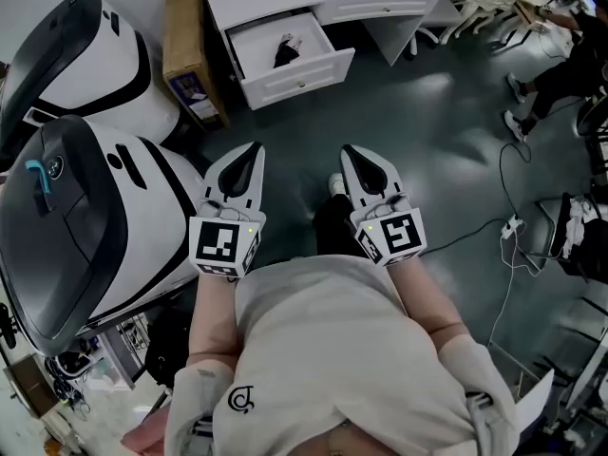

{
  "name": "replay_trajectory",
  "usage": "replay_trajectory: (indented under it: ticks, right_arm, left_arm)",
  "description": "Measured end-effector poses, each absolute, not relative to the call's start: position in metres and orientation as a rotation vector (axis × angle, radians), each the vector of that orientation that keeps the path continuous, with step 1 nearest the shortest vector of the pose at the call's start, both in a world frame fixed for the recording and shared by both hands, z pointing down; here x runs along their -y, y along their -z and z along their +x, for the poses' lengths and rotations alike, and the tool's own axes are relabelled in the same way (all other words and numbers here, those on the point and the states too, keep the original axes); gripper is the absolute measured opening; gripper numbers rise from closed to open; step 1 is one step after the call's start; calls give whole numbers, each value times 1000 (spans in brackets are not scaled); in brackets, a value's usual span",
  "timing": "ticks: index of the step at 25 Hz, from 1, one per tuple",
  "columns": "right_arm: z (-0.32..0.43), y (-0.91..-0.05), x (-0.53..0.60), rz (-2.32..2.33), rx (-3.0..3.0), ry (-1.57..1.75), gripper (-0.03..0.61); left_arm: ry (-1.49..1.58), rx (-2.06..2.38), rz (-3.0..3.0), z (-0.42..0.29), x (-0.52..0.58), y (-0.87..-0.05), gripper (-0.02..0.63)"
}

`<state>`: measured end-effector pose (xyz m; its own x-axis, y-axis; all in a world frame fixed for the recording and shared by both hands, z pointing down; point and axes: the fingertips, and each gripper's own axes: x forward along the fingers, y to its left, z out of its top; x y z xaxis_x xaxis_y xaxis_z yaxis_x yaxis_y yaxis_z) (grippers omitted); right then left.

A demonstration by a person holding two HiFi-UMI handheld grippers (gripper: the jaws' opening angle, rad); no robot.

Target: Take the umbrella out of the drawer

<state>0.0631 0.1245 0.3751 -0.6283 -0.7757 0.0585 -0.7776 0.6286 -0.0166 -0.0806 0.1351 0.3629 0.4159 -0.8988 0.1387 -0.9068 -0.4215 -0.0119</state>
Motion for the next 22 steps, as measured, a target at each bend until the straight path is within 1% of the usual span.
replay_trajectory:
  ticks: [9, 14, 22]
  right_arm:
    - [82, -373, 25, 1127, 2844, 6, 6]
    - [88, -374, 107, 990, 2888, -8, 6]
    - [88, -389, 203, 880, 2906, -54, 6]
  left_arm:
    - [-202, 1822, 2413, -56, -10, -374, 12]
    - [-212, 1923, 2317, -49, 60, -379, 12]
    - [-227, 2000, 2196, -49, 145, -393, 12]
